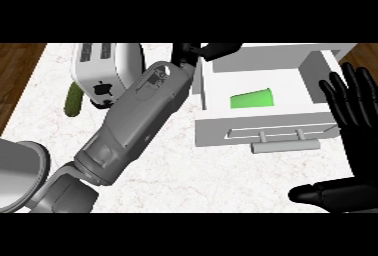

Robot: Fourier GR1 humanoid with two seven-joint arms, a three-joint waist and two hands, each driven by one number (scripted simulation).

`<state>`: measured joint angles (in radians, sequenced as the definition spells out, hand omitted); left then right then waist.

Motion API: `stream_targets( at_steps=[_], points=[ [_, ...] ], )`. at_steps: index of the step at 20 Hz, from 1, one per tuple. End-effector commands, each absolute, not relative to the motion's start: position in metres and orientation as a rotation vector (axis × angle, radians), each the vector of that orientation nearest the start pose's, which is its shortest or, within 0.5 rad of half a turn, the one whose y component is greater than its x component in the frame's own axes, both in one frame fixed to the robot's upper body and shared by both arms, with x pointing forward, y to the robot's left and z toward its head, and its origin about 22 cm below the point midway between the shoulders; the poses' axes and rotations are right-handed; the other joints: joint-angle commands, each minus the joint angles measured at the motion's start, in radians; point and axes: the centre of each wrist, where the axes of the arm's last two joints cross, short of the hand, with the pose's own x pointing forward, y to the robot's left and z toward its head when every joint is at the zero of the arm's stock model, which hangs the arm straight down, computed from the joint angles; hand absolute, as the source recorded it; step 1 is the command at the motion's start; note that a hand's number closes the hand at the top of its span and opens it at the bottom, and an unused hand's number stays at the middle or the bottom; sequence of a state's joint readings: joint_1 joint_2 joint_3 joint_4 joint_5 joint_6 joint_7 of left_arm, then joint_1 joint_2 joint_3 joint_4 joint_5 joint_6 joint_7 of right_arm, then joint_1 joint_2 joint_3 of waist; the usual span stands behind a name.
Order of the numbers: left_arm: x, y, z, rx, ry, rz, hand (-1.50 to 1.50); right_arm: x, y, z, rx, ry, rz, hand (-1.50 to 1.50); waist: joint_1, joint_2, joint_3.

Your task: Pick up the cup, place it into the drawer and close the drawer

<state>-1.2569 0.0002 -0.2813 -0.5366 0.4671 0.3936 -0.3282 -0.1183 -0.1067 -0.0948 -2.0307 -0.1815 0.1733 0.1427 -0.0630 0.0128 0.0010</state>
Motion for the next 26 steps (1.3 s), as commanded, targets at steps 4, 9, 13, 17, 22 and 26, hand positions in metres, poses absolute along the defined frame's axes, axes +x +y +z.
stream_targets(
  at_steps=[4,9,13,17,22,26],
  points=[
    [0.433,0.019,0.143,-0.094,-1.919,-0.258,1.5,0.234,-0.243,0.139,0.202,-2.013,0.174,-1.5,-0.021,0.007,0.0],
    [0.432,0.016,0.136,-0.011,-1.886,-0.297,1.5,0.232,-0.236,0.137,0.213,-2.009,0.202,-1.5,-0.046,0.01,0.001],
    [0.432,0.016,0.13,0.055,-1.881,-0.386,-1.5,0.242,-0.246,0.143,0.216,-2.014,0.189,-1.5,-0.046,0.014,0.001],
    [0.427,0.01,0.13,0.058,-1.876,-0.348,-1.5,0.237,-0.238,0.137,0.244,-2.024,0.191,-1.5,-0.061,0.015,0.001],
    [0.425,0.003,0.146,-0.073,-1.914,-0.258,-1.5,0.246,-0.238,0.141,0.29,-2.034,0.193,-1.5,-0.063,0.019,0.001],
    [0.421,0.002,0.147,-0.198,-1.963,-0.202,-1.5,0.232,-0.239,0.142,0.34,-2.015,0.142,-1.5,-0.016,0.002,0.0]
  ],
)
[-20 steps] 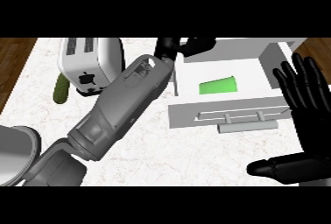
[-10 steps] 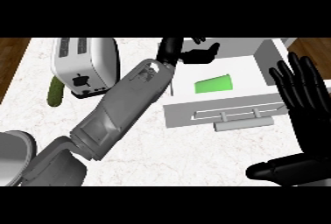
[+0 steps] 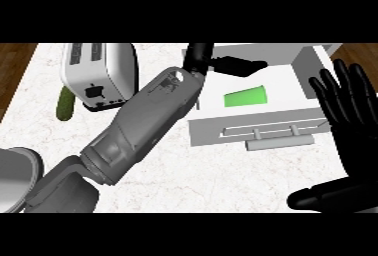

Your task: Pick up the cup, place it into the drawer and close the drawer

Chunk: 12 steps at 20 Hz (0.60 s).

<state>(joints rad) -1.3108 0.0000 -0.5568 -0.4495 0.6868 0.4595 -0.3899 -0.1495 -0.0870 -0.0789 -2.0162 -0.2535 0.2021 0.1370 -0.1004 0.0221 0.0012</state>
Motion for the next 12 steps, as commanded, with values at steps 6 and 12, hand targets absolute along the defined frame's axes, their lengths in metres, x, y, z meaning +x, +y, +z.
stream_targets(
  at_steps=[6,12],
  points=[
    [0.412,-0.01,0.167,-0.325,-1.97,-0.11,-1.5,0.233,-0.267,0.134,0.353,-1.992,0.164,-1.5,0.063,-0.02,0.0],
    [0.422,0.033,0.153,-0.315,-1.952,-0.004,-1.5,0.213,-0.284,0.141,0.254,-1.966,0.397,1.5,0.101,-0.028,-0.001]
  ],
)
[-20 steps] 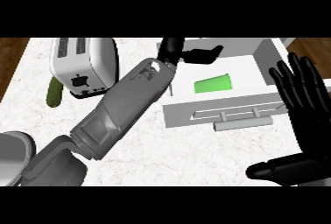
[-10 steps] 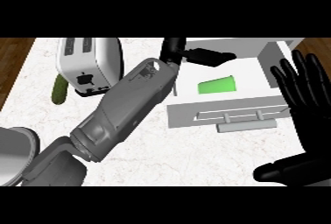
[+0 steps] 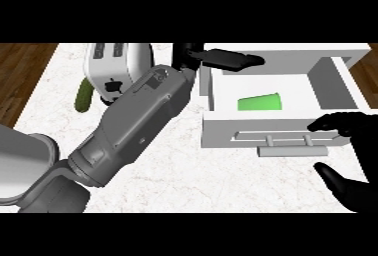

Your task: Pick up the cup, place it into the drawer and close the drawer

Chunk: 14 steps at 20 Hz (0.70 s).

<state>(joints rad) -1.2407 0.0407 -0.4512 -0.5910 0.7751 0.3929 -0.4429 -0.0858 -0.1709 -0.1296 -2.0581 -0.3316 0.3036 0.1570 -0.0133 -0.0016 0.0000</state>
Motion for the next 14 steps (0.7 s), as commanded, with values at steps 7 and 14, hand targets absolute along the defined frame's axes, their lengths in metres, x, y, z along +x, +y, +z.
stream_targets(
  at_steps=[7,14],
  points=[
    [0.407,0.096,0.14,-0.27,-1.933,0.103,-1.5,0.195,-0.262,0.149,0.097,-1.923,0.551,1.5,0.039,-0.012,-0.001],
    [0.363,0.182,0.107,-0.255,-1.9,0.134,-1.5,0.212,-0.258,0.137,-0.003,-1.835,0.611,1.5,0.051,-0.008,0.0]
  ],
)
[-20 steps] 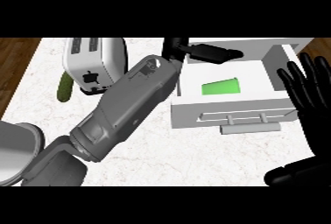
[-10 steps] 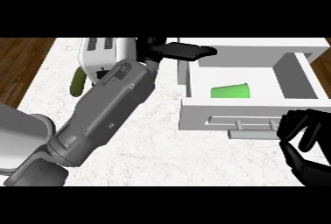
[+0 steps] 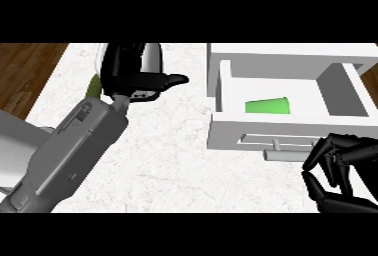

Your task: Pick up the cup, place it into the drawer and close the drawer

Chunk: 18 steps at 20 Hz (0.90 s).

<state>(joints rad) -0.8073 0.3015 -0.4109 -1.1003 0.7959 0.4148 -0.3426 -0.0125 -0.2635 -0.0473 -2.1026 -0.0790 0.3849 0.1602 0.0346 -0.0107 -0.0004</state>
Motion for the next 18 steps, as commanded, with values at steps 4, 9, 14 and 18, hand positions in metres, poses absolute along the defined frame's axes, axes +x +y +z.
stream_targets(
  at_steps=[4,9,14,18],
  points=[
    [0.337,0.22,0.097,-0.261,-1.885,0.148,-1.5,0.23,-0.253,0.129,-0.069,-1.822,0.651,1.5,-0.007,0.007,0.0],
    [0.331,0.236,0.095,-0.268,-1.897,0.174,-1.5,0.242,-0.243,0.12,-0.252,-1.801,1.016,1.5,0.005,0.01,0.0],
    [0.305,0.268,0.071,-0.256,-1.895,0.172,-1.5,0.243,-0.245,0.068,-0.351,-1.69,1.167,1.5,-0.011,0.011,0.001],
    [0.288,0.3,0.059,-0.235,-1.883,0.178,-1.5,0.274,-0.219,0.061,-0.4,-1.709,1.184,1.5,-0.018,0.012,0.0]
  ],
)
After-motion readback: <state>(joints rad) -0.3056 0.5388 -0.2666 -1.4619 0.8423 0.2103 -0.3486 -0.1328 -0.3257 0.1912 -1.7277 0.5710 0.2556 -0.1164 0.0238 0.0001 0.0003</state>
